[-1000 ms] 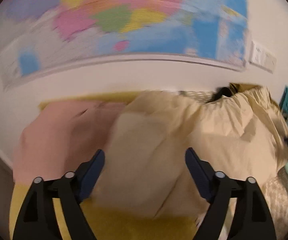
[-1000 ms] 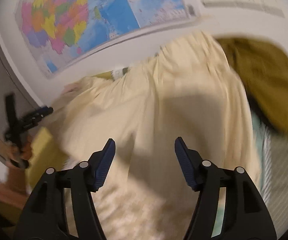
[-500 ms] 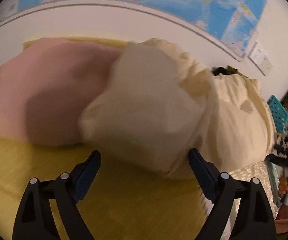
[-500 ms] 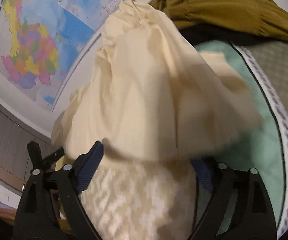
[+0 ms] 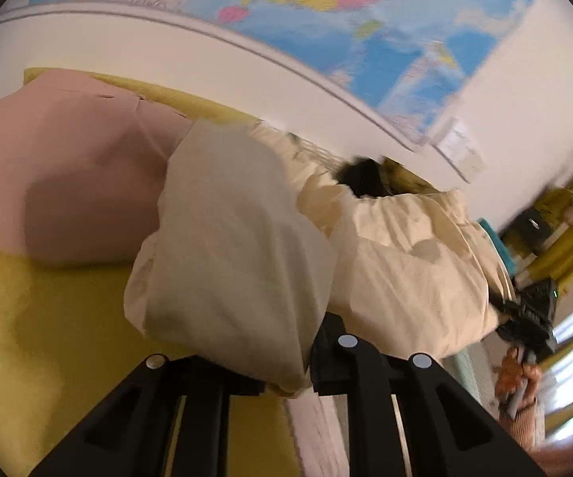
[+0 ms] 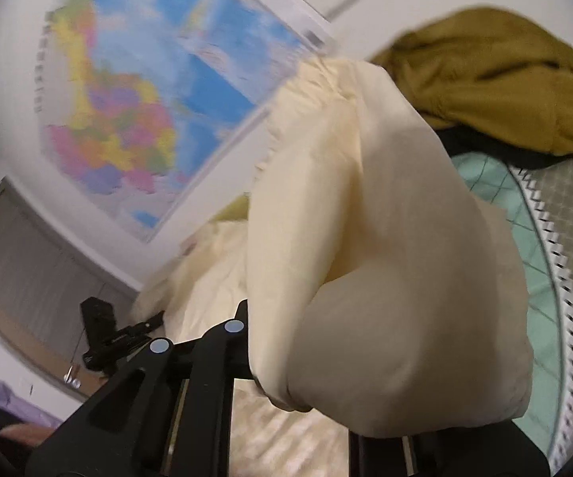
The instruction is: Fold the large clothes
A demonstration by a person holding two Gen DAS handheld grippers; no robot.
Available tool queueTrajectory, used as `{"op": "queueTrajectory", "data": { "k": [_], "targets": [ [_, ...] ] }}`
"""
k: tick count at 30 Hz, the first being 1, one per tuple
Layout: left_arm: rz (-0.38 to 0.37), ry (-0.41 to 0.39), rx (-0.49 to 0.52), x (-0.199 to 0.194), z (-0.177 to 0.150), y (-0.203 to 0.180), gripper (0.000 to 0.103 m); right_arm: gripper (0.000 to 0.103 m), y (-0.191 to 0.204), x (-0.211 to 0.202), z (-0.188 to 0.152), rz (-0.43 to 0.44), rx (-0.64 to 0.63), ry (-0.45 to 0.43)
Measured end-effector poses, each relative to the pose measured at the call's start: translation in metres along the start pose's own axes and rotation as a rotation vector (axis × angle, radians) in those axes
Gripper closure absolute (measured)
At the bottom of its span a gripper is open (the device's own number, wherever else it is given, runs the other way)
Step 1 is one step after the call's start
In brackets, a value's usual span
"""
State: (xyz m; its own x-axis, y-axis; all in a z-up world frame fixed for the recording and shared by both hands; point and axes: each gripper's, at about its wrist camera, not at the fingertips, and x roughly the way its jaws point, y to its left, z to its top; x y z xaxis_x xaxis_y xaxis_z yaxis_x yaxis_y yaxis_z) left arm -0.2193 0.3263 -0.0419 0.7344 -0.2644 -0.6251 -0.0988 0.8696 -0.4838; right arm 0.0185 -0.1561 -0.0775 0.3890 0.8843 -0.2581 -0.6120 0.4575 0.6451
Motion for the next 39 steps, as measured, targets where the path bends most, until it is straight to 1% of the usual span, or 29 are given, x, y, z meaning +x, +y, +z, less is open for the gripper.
{"op": "queueTrajectory", "data": {
  "k": [2,3,4,5,6,7,8,9,11,13,14,15,16,18,19,21,23,25,28,29,30,31,32,33,34,35,36,37,39],
  "targets": [
    [-0.044,0.032,0.028,-0.008,-0.017,-0.006,0.086,0.089,0.004,-0.024,-0.01,-0.004,-0.013,0.01],
    [-0.06,0.073,0.046,-0.009,-0.034,-0.006,0.081,0.088,0.002,-0.028,-0.014,-0.02,-0.009,0.021],
    [-0.058,0.103,0.06,-0.008,-0.044,-0.006,0.078,0.087,-0.001,-0.03,-0.02,-0.049,-0.006,0.044],
    [-0.038,0.135,0.081,-0.004,-0.054,-0.005,0.072,0.082,-0.011,-0.029,-0.028,-0.105,0.012,0.079],
    [0.008,0.165,0.093,0.001,-0.063,-0.003,0.065,0.078,-0.023,-0.023,-0.034,-0.153,0.052,0.114],
    [0.02,0.167,0.089,0.0,-0.067,0.0,0.061,0.076,-0.032,-0.021,-0.04,-0.174,0.081,0.143],
    [0.022,0.158,0.087,-0.004,-0.067,0.001,0.056,0.066,-0.044,-0.016,-0.045,-0.21,0.119,0.167],
    [0.021,0.136,0.096,-0.011,-0.065,0.002,0.056,0.052,-0.047,-0.017,-0.046,-0.239,0.127,0.163],
    [0.0,0.062,0.139,-0.034,-0.063,-0.001,0.057,0.045,-0.047,-0.03,-0.042,-0.275,0.121,0.122],
    [0.003,-0.014,0.171,-0.059,-0.061,-0.003,0.047,0.044,-0.042,-0.048,-0.038,-0.276,0.109,0.078],
    [0.039,-0.05,0.178,-0.067,-0.059,-0.004,0.025,0.042,-0.04,-0.058,-0.035,-0.308,0.095,0.055],
    [0.11,-0.107,0.198,-0.076,-0.056,-0.009,0.017,0.042,-0.038,-0.065,-0.035,-0.333,0.082,0.043],
    [0.139,-0.131,0.229,-0.079,-0.052,-0.014,0.017,0.042,-0.033,-0.07,-0.033,-0.371,0.062,0.031],
    [0.131,-0.147,0.275,-0.076,-0.042,-0.031,0.017,0.042,-0.019,-0.073,-0.031,-0.457,-0.012,0.017],
    [0.146,-0.148,0.293,-0.072,-0.039,-0.037,0.017,0.042,-0.009,-0.07,-0.03,-0.49,-0.059,0.004],
    [0.195,-0.107,0.369,-0.044,-0.031,-0.056,0.017,0.039,0.003,-0.064,-0.029,-0.536,-0.146,-0.019],
    [0.19,-0.054,0.409,-0.02,-0.03,-0.063,0.017,0.038,0.013,-0.053,-0.026,-0.593,-0.232,-0.027],
    [0.185,0.014,0.446,0.013,-0.027,-0.075,0.017,0.038,0.015,-0.046,-0.02,-0.605,-0.233,-0.033],
    [0.232,0.106,0.482,0.052,-0.029,-0.082,0.017,0.038,0.003,-0.053,-0.013,-0.603,-0.166,-0.034],
    [0.249,0.143,0.477,0.065,-0.028,-0.08,0.021,0.038,-0.001,-0.058,-0.014,-0.594,-0.143,-0.018],
    [0.268,0.171,0.466,0.075,-0.027,-0.077,0.028,0.035,-0.005,-0.064,-0.015,-0.549,-0.106,-0.018],
    [0.282,0.183,0.461,0.08,-0.026,-0.075,0.03,0.03,-0.009,-0.073,-0.014,-0.507,-0.067,-0.028],
    [0.29,0.186,0.459,0.085,-0.025,-0.073,0.033,0.022,-0.01,-0.079,-0.015,-0.494,-0.038,-0.041],
    [0.29,0.179,0.458,0.086,-0.024,-0.071,0.038,0.018,-0.013,-0.093,-0.014,-0.511,-0.017,-0.077],
    [0.289,0.176,0.452,0.087,-0.022,-0.069,0.04,0.017,-0.015,-0.106,-0.013,-0.505,0.003,-0.11],
    [0.283,0.175,0.442,0.087,-0.02,-0.067,0.047,0.017,-0.016,-0.115,-0.013,-0.457,0.027,-0.128],
    [0.272,0.18,0.429,0.089,-0.018,-0.065,0.055,0.018,-0.012,-0.12,-0.012,-0.415,0.019,-0.136],
    [0.267,0.186,0.42,0.09,-0.017,-0.065,0.057,0.018,-0.003,-0.12,-0.012,-0.397,-0.024,-0.143],
    [0.264,0.189,0.421,0.094,-0.015,-0.066,0.065,0.018,0.019,-0.098,-0.014,-0.357,-0.147,-0.106]
  ]
}}
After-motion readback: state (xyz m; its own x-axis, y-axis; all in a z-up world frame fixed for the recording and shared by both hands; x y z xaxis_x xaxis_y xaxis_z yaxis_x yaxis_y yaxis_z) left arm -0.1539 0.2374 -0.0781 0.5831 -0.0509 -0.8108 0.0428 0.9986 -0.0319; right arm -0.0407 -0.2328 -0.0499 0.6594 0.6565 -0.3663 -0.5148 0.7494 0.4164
